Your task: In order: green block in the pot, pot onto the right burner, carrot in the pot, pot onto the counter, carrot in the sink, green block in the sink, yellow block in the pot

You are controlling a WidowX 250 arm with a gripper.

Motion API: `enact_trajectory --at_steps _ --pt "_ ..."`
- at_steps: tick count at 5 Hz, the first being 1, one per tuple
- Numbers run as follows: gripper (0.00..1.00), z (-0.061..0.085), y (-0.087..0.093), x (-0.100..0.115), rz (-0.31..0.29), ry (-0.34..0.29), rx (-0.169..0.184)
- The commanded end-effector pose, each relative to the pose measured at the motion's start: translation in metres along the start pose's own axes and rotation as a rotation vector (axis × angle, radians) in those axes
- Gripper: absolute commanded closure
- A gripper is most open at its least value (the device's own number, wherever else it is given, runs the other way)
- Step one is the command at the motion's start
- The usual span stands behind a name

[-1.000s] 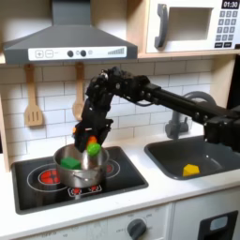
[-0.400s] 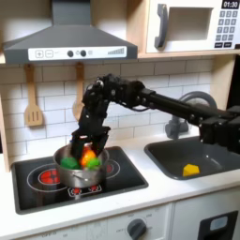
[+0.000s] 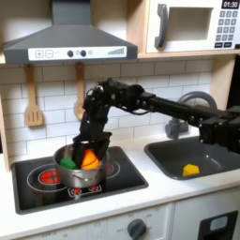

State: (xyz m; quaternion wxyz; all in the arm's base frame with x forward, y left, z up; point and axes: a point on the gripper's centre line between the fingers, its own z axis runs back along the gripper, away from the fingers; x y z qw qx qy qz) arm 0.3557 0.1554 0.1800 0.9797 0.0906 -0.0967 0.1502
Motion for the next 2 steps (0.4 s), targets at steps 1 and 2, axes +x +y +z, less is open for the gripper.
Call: enact_trajectory --at_steps 1,2 --pt "1.00 -0.0067 -0.0096 -0.0090 -0.038 0.026 -0.007" --pt "1.00 -0.0097 -0.0152 -0.0073 -0.034 0.022 -0.015"
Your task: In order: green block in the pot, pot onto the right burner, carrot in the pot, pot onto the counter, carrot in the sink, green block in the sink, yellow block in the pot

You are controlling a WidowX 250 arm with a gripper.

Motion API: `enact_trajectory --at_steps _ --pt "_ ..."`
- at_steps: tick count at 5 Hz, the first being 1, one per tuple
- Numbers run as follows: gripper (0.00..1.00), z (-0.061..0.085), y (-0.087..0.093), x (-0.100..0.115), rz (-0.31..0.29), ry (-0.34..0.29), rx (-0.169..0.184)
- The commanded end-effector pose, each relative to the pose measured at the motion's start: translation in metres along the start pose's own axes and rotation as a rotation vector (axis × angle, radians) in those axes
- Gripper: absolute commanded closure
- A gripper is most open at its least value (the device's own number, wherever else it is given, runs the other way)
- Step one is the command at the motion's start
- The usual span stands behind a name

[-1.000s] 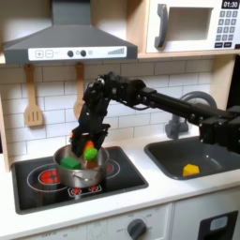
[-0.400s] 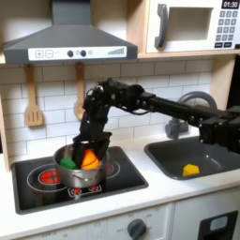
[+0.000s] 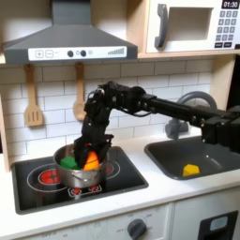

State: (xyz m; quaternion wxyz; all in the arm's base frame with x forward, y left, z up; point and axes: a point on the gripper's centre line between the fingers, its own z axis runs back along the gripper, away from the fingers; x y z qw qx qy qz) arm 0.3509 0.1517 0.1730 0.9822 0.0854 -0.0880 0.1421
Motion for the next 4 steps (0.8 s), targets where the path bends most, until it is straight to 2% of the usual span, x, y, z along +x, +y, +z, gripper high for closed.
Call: enact_trajectory --at_steps 1,3,4 --pt "1.00 -0.002 -0.017 -0.003 -0.037 0.001 -0.012" --pt "1.00 0.000 -0.033 -0.011 -0.078 0.004 -0.019" --pt "1.00 0.002 -0.037 -0.013 -0.079 0.003 -0.026"
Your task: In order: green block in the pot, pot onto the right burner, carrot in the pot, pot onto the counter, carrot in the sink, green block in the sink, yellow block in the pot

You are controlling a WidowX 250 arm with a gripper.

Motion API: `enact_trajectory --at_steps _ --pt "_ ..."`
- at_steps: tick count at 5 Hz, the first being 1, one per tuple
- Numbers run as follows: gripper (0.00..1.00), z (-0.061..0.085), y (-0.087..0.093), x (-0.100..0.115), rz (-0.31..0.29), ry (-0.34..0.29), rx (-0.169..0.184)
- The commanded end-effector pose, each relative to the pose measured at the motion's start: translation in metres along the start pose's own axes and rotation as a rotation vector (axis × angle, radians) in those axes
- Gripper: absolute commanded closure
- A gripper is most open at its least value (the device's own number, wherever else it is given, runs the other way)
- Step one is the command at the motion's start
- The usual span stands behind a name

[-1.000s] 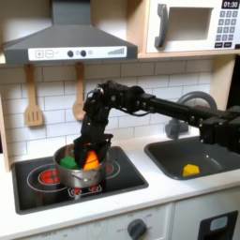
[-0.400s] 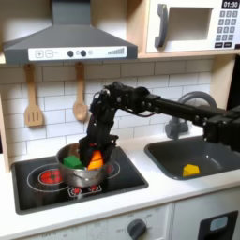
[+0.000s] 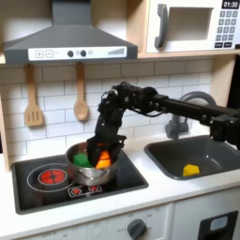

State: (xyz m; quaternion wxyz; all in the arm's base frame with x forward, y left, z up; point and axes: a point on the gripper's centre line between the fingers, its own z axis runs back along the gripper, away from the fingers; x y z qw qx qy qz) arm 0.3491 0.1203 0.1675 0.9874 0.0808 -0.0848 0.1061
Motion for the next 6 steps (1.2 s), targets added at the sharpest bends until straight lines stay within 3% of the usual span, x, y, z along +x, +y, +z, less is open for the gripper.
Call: enact_trajectory --at_steps 1,6 --pt "1.00 0.000 -0.015 -0.006 -0.024 0.008 -0.023" --pt "1.00 0.003 -0.057 -0.039 -0.114 0.054 -0.094"
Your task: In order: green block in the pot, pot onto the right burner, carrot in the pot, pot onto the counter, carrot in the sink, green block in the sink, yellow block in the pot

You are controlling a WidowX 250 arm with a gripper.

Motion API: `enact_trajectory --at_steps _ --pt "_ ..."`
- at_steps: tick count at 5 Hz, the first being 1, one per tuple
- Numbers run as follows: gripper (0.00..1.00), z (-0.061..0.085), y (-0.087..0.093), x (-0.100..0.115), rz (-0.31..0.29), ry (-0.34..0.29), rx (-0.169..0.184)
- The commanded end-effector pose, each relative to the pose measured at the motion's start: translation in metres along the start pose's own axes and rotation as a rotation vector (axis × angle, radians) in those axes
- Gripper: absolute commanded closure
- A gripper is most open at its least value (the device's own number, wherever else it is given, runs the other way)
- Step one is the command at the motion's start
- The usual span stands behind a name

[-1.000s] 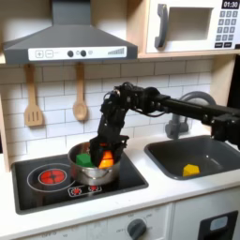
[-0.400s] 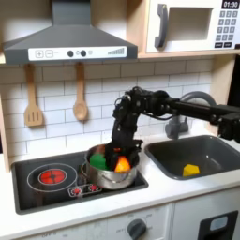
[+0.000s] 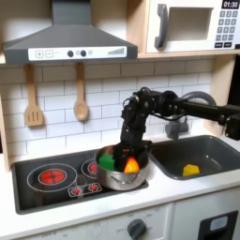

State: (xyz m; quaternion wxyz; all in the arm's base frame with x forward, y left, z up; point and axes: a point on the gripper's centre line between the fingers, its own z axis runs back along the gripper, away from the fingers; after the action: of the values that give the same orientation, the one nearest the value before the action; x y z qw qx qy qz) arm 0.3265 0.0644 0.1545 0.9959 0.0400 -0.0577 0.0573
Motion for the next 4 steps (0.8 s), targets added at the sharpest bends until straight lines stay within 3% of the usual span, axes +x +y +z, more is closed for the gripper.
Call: enact_trajectory --at_steps 1,4 --pt "1.00 0.003 -0.010 -0.007 -0.034 0.000 -0.017" --pt "1.00 0.026 -0.007 0.004 -0.012 -0.058 -0.012"
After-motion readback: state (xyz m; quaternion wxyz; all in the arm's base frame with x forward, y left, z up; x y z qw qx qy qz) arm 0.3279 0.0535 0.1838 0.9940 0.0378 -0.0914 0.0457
